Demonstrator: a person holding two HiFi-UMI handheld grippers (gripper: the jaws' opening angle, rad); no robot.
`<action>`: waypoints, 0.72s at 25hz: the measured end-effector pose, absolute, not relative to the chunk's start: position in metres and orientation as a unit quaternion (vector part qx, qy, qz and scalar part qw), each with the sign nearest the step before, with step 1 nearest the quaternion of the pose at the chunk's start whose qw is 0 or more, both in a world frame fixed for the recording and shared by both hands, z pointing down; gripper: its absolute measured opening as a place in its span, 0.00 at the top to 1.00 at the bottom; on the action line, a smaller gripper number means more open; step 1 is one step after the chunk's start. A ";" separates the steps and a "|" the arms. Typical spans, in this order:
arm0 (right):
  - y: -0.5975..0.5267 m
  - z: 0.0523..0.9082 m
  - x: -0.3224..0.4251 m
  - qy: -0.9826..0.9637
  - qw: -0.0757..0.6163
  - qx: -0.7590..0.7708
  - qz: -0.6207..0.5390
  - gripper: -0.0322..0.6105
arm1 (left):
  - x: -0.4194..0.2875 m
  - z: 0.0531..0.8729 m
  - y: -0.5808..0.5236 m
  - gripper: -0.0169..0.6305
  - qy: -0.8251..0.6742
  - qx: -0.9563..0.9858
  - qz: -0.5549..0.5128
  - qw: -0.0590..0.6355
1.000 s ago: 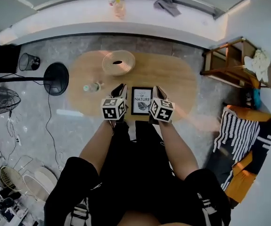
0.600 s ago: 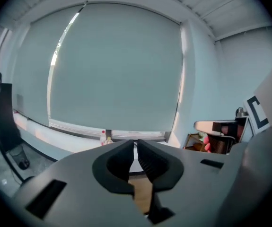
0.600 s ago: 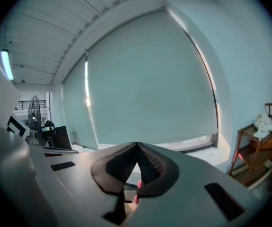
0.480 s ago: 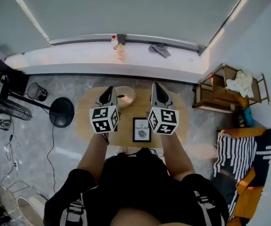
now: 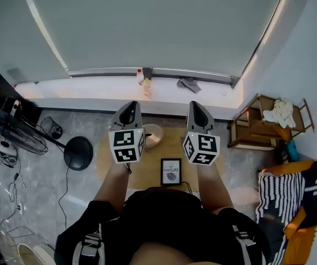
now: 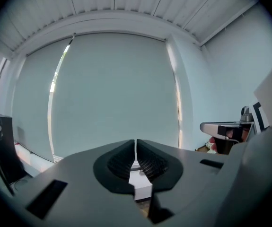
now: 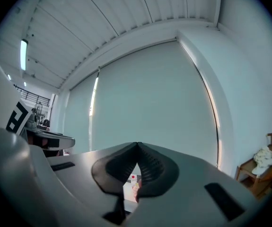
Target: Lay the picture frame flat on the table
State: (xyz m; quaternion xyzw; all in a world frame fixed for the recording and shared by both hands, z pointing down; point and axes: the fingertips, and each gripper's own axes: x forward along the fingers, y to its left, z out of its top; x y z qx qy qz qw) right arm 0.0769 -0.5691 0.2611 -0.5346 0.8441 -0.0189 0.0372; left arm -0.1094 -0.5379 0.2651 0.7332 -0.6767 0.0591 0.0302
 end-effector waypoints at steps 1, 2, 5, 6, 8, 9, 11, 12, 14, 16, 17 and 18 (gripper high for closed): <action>-0.569 0.261 0.078 0.843 0.035 -0.536 -0.018 0.93 | -0.107 0.264 -0.539 0.93 -0.674 0.736 0.057 0.030; -0.570 0.262 0.079 0.843 0.034 -0.536 -0.016 0.93 | -0.104 0.264 -0.541 0.93 -0.671 0.738 0.055 0.030; -0.570 0.261 0.082 0.845 0.035 -0.533 -0.012 0.93 | -0.097 0.264 -0.545 0.93 -0.664 0.745 0.054 0.030; -0.571 0.261 0.083 0.845 0.036 -0.533 -0.011 0.93 | -0.095 0.264 -0.546 0.93 -0.661 0.748 0.055 0.029; -0.572 0.259 0.085 0.844 0.037 -0.534 -0.009 0.93 | -0.091 0.266 -0.549 0.93 -0.653 0.754 0.058 0.025; -0.573 0.257 0.086 0.844 0.038 -0.535 -0.007 0.93 | -0.090 0.266 -0.550 0.93 -0.651 0.756 0.060 0.024; -0.575 0.255 0.088 0.845 0.040 -0.534 -0.004 0.93 | -0.087 0.266 -0.553 0.93 -0.650 0.757 0.062 0.023; -0.575 0.255 0.088 0.845 0.041 -0.533 -0.005 0.93 | -0.086 0.267 -0.554 0.93 -0.650 0.757 0.063 0.023; -0.576 0.258 0.088 0.847 0.040 -0.530 -0.007 0.93 | -0.085 0.269 -0.555 0.93 -0.651 0.756 0.059 0.025; -0.576 0.260 0.087 0.848 0.040 -0.528 -0.008 0.93 | -0.085 0.269 -0.556 0.93 -0.651 0.757 0.050 0.027; -0.576 0.261 0.087 0.849 0.040 -0.527 -0.008 0.93 | -0.085 0.268 -0.556 0.93 -0.651 0.757 0.046 0.028; -0.576 0.261 0.087 0.849 0.041 -0.527 -0.007 0.93 | -0.086 0.268 -0.556 0.93 -0.651 0.757 0.043 0.028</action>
